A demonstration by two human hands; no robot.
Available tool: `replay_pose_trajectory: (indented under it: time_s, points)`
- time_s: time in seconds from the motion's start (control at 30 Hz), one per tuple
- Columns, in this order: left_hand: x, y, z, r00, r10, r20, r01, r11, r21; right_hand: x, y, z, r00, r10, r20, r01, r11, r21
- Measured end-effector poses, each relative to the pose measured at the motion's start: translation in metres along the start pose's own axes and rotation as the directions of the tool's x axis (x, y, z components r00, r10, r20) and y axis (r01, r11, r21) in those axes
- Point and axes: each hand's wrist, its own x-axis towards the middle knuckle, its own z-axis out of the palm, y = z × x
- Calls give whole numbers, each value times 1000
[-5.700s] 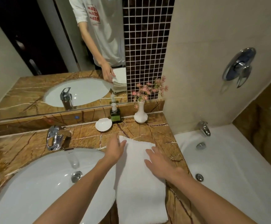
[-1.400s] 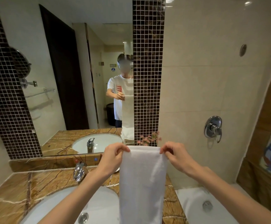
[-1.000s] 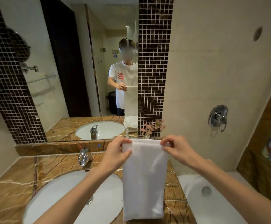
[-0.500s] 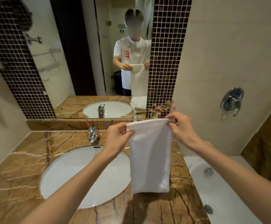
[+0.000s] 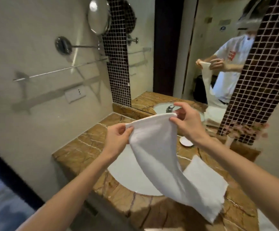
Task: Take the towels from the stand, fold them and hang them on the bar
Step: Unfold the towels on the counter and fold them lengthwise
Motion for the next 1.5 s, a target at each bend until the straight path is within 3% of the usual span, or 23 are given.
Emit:
replay_pose_trajectory:
  time_s: [0.27, 0.53, 0.83, 1.17, 1.5]
  points:
    - [-38, 2, -110, 926, -110, -361, 144, 987, 66, 15, -63, 110, 951, -255, 175, 216, 953, 213]
    - [-52, -15, -205, 854, -140, -502, 231, 965, 123, 20, -112, 212, 873, -383, 303, 290, 906, 309]
    - [-46, -76, -252, 797, -261, -544, 389, 912, 133, 17, -107, 304, 847, -304, 436, 206, 944, 257]
    - [18, -153, -277, 767, -374, -522, 483, 872, 84, 61, -69, 388, 824, -204, 529, 99, 971, 219]
    - [68, -248, -293, 663, -531, -528, 642, 766, 37, 99, -23, 470, 717, -110, 688, -23, 983, 181]
